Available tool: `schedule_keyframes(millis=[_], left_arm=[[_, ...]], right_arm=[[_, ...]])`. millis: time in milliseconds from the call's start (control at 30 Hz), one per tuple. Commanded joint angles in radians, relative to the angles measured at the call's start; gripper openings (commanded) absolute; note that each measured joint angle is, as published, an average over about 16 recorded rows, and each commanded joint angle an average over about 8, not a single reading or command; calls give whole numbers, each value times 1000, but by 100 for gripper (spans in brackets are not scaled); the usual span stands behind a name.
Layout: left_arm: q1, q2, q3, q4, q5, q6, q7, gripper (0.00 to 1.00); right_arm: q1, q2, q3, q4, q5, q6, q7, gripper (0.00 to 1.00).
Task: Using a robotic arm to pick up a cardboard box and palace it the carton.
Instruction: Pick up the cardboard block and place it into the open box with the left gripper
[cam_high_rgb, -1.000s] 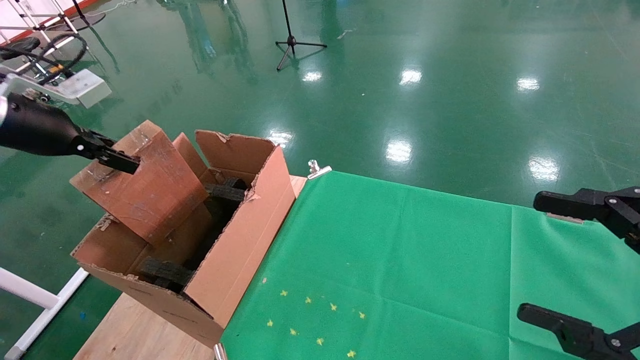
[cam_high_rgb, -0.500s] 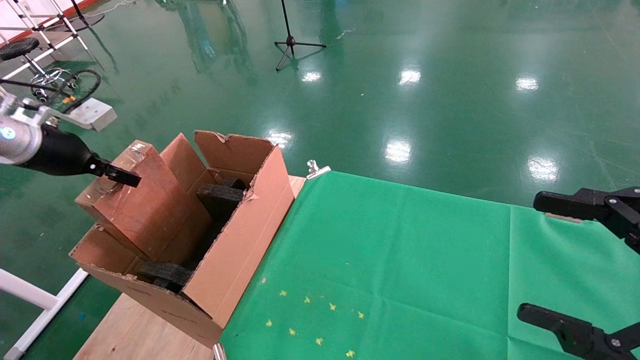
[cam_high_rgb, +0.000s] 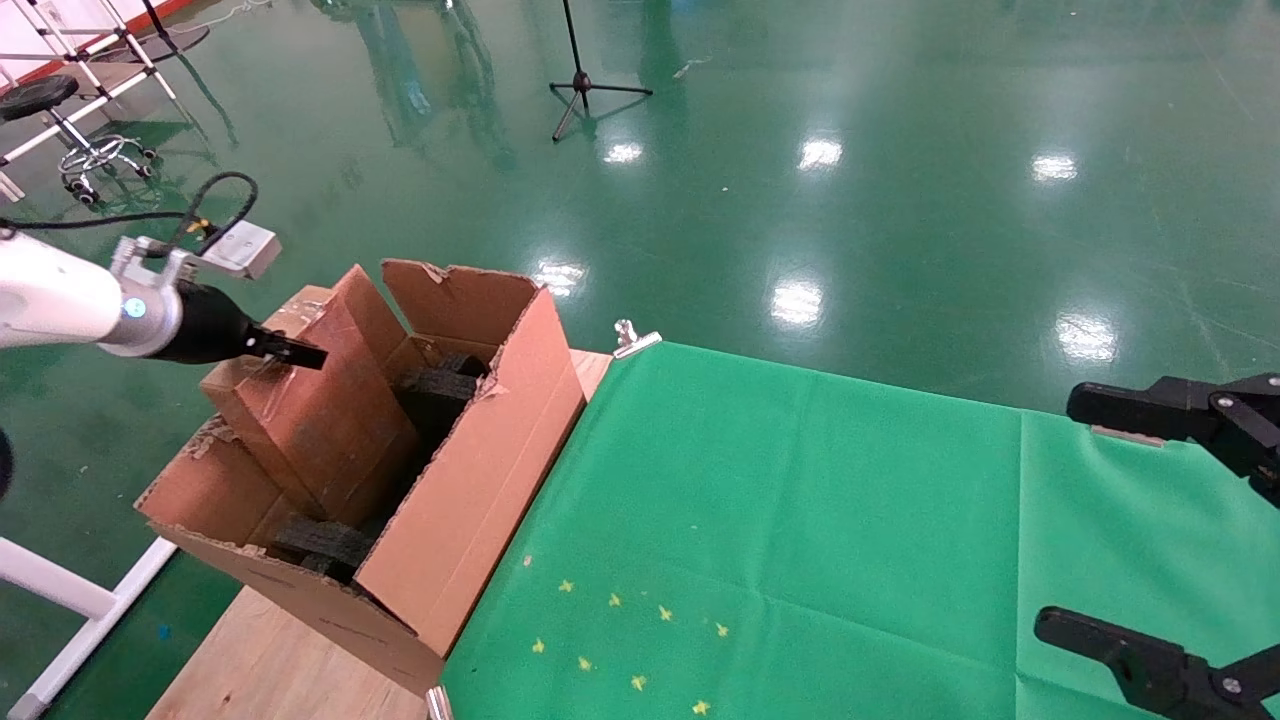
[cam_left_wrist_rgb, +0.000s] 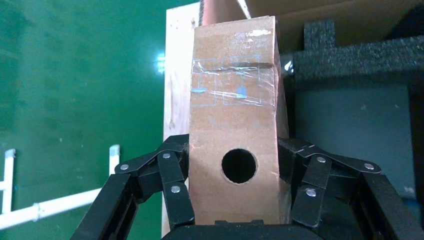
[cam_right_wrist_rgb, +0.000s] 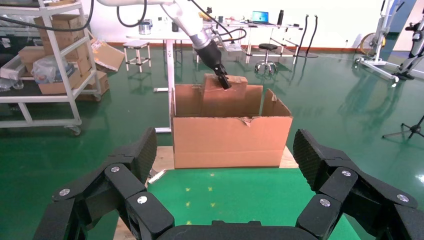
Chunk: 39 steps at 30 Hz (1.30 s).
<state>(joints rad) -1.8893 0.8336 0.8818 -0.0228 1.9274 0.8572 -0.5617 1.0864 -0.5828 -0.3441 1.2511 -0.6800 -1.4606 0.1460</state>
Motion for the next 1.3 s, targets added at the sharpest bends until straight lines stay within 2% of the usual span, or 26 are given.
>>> schedule_keyframes(millis=[33, 433, 900, 1167, 1300], left_arm=[[23, 12, -9, -1, -13, -38, 3, 0], [73, 58, 21, 49, 30, 35, -21, 0], [160, 91, 43, 58, 60, -38, -129, 2], [191, 95, 46, 39, 61, -81, -130, 100], [193, 94, 47, 38, 62, -85, -129, 100]], right_arm=[[0, 0, 0, 0, 0, 0, 0, 100], [0, 0, 0, 0, 0, 0, 0, 100], [0, 0, 0, 0, 0, 0, 0, 100], [0, 0, 0, 0, 0, 0, 0, 100], [0, 0, 0, 0, 0, 0, 0, 100]])
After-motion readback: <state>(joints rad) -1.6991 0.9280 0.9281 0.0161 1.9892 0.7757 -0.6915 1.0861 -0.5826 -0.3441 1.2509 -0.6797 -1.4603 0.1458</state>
